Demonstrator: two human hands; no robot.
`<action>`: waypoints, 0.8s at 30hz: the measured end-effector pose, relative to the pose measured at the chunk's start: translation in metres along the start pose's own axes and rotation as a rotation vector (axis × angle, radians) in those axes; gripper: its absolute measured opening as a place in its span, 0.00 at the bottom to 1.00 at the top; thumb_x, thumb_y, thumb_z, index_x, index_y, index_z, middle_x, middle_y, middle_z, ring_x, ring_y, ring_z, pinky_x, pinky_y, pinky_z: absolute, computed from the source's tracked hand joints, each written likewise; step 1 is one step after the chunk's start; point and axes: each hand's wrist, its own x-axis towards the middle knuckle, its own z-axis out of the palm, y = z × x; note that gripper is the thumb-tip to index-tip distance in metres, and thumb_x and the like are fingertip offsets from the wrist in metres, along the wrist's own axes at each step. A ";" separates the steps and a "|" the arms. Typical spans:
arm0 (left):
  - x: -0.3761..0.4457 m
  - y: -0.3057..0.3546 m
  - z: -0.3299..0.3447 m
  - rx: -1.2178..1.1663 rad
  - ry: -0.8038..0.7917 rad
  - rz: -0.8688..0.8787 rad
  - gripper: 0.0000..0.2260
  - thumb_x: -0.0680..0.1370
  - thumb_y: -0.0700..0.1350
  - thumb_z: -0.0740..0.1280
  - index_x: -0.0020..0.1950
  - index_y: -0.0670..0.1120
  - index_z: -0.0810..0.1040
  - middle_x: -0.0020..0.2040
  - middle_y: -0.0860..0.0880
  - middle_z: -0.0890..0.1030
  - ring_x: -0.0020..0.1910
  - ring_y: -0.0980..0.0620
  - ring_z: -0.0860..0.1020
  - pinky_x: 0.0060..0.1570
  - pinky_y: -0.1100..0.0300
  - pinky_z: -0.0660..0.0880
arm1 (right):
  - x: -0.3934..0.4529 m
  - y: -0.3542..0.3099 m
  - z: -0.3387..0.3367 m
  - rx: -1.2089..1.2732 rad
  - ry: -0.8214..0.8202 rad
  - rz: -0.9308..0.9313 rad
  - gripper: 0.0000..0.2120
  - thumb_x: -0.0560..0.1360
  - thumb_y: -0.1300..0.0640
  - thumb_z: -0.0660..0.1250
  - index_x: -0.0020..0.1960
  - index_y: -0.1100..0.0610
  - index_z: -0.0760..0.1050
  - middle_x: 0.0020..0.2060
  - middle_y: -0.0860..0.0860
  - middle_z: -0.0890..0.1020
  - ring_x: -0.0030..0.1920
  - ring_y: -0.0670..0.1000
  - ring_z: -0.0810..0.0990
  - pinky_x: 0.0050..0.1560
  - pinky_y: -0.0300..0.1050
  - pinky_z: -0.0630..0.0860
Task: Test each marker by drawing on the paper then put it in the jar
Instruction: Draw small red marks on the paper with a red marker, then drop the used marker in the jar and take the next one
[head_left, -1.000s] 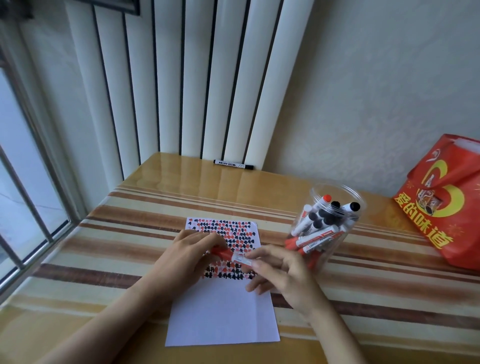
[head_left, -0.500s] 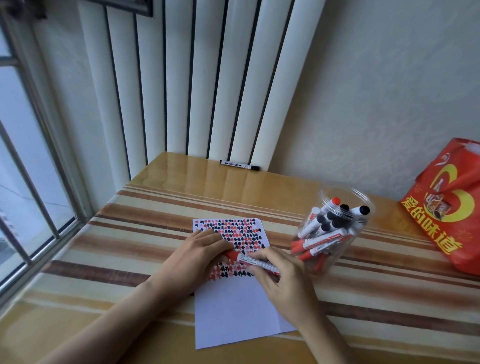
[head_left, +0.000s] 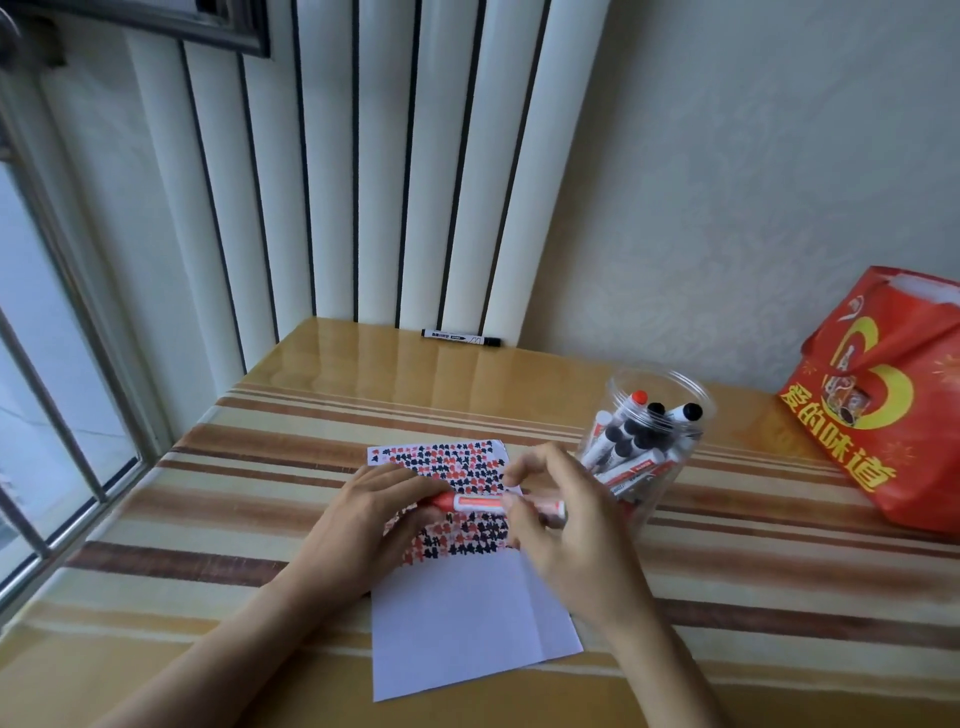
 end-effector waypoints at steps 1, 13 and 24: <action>-0.001 0.000 0.000 -0.009 0.006 -0.032 0.14 0.83 0.55 0.62 0.67 0.54 0.77 0.55 0.63 0.79 0.55 0.63 0.76 0.56 0.61 0.71 | 0.002 -0.006 -0.005 0.069 0.024 0.018 0.04 0.81 0.60 0.69 0.51 0.52 0.76 0.48 0.47 0.82 0.41 0.52 0.86 0.42 0.52 0.84; -0.013 -0.023 0.002 0.308 -0.196 -0.332 0.27 0.77 0.67 0.51 0.70 0.59 0.76 0.72 0.55 0.75 0.74 0.54 0.68 0.73 0.49 0.64 | 0.071 -0.060 -0.127 -0.634 0.639 -0.191 0.03 0.83 0.66 0.63 0.51 0.63 0.75 0.47 0.57 0.81 0.45 0.55 0.77 0.44 0.40 0.65; -0.013 -0.023 -0.001 0.256 -0.286 -0.375 0.28 0.75 0.66 0.47 0.75 0.66 0.66 0.78 0.63 0.61 0.78 0.64 0.48 0.77 0.53 0.46 | 0.077 -0.027 -0.112 -0.850 0.016 0.356 0.16 0.85 0.46 0.60 0.55 0.58 0.78 0.54 0.58 0.83 0.56 0.61 0.80 0.55 0.56 0.78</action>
